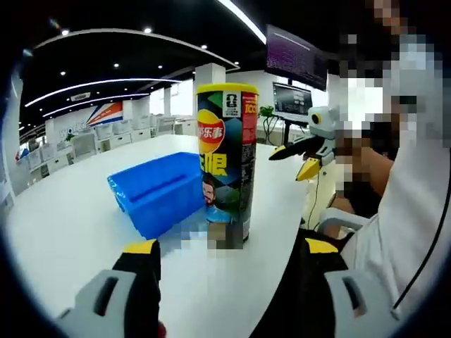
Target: Open the lid of the chip container on the table, take out the chips, place them into the box in front of the container, and close the lid
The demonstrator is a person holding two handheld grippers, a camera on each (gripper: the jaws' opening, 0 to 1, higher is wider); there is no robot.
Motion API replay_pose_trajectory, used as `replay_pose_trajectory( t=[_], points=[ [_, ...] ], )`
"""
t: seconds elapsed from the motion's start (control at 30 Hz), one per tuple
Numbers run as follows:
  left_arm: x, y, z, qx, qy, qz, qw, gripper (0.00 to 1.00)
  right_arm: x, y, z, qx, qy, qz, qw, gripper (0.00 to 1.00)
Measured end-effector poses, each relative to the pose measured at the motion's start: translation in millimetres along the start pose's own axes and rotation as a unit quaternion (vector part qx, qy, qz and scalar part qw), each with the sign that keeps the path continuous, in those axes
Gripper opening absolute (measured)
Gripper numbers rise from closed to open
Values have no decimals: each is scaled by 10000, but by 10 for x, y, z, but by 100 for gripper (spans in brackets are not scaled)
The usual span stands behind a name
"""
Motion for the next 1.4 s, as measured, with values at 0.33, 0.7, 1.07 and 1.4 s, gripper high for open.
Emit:
replay_pose_trajectory(
  t=[0.33, 0.7, 1.07, 1.4],
  points=[
    [-16, -31, 11, 175, -247, -60, 9995, 82, 4, 15, -43, -22, 39, 80, 10000, 67],
    [-4, -70, 35, 189, -259, -207, 9993, 83, -32, 9, -104, -54, 25, 79, 10000, 68],
    [5, -105, 21, 312, -175, -325, 9988, 83, -119, -54, -67, -87, -87, -101, 9999, 71],
    [121, -184, 72, 550, -153, -803, 9951, 81, -104, -195, -48, -170, -217, -239, 9993, 71]
  ],
)
Point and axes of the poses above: the point that each gripper's makers call its tool centre point, and the gripper's own axes: x roughly forward along the fingers, z roughly to its left, y roughly out of its underside, the point moved 6 cm from there along -x, roughly backward along the fingers, and after that the axes turned 11 degrees about x, right-handed, at the moved point
